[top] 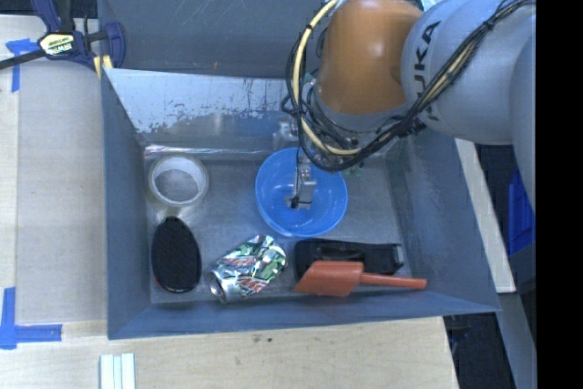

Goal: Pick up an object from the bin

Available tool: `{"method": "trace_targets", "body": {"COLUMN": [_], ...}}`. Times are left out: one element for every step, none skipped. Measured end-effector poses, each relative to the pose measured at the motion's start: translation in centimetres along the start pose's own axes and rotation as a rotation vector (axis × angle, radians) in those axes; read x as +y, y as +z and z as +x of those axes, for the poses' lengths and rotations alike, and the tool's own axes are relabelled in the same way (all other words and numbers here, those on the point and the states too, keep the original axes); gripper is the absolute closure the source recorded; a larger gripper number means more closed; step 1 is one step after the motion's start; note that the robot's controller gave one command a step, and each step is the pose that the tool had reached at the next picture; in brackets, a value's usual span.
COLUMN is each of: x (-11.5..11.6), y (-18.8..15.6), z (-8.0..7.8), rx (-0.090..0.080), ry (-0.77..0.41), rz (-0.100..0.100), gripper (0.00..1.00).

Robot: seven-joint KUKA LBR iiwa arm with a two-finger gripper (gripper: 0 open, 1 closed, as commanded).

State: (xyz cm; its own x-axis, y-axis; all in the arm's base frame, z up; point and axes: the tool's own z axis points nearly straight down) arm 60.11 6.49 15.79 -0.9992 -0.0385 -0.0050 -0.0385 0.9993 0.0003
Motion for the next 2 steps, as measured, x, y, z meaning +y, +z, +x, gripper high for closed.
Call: {"method": "trace_targets", "body": {"x": [-1.6,-1.5], "y": [3.9,2.3], "z": [-2.3,-2.7], "rx": [-0.007,-0.01], "ry": [0.16,0.059], "rz": [-0.001,-0.001], "gripper": [0.0,1.0]}}
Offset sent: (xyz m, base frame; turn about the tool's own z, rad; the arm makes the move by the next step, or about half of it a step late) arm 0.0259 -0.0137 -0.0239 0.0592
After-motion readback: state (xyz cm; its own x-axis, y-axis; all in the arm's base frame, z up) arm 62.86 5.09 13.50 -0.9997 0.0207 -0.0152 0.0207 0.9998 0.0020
